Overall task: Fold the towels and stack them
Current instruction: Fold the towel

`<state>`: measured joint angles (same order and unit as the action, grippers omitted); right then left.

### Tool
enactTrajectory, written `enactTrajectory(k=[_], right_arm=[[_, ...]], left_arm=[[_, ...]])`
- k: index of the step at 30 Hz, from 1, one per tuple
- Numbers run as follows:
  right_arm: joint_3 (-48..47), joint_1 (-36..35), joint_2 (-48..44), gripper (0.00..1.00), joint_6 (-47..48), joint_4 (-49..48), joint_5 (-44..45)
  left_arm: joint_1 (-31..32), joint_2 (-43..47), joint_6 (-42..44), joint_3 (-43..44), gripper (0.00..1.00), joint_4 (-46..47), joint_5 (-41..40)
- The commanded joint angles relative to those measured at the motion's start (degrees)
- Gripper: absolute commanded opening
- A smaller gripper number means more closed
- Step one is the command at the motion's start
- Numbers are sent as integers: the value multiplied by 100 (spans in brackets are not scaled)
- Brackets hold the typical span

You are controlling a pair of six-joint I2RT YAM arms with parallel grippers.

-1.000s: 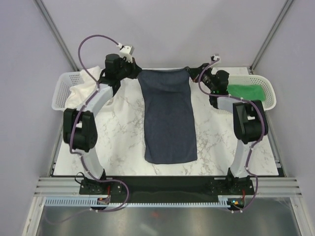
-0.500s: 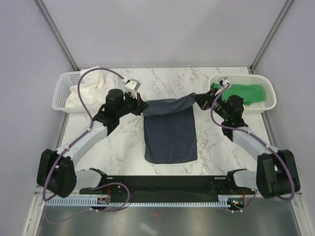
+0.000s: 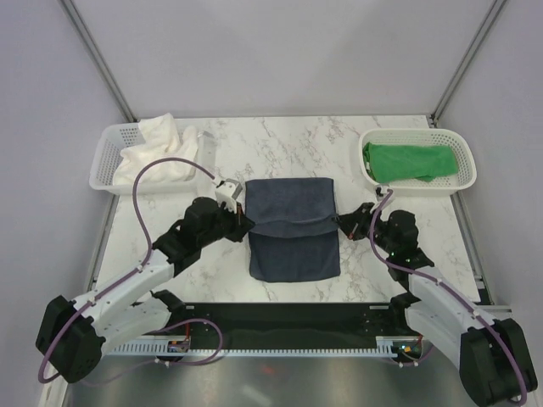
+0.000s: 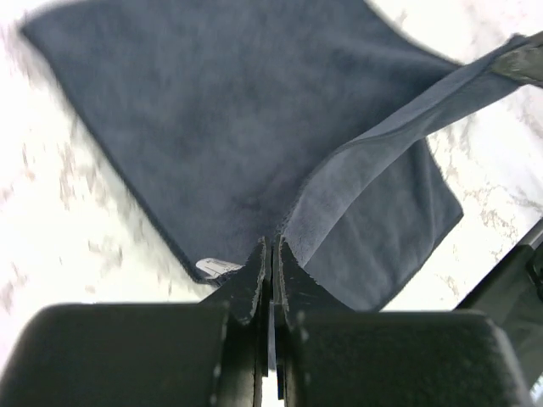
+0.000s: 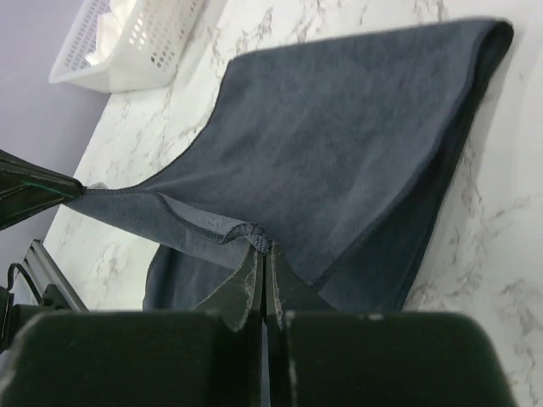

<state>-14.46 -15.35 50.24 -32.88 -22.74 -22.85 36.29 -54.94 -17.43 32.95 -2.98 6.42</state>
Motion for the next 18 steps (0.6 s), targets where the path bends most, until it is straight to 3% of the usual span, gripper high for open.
enactTrajectory(k=[1,6,14,18], right_arm=[[276,-73,-382,0,-271,235,281],[654,-99,-866,0,-605,445,290],[936,-108,-1682,0,-702,903,342],[376,-108,-1763,0,-158,1253,606]], left_arm=[[62,255,-884,-297,2,-405,-457],[97,545,-1552,-825,2,-335,-264],[141,870,-1623,-1080,2,-343,62],[141,1073,-1535,-896,2,-422,-316]])
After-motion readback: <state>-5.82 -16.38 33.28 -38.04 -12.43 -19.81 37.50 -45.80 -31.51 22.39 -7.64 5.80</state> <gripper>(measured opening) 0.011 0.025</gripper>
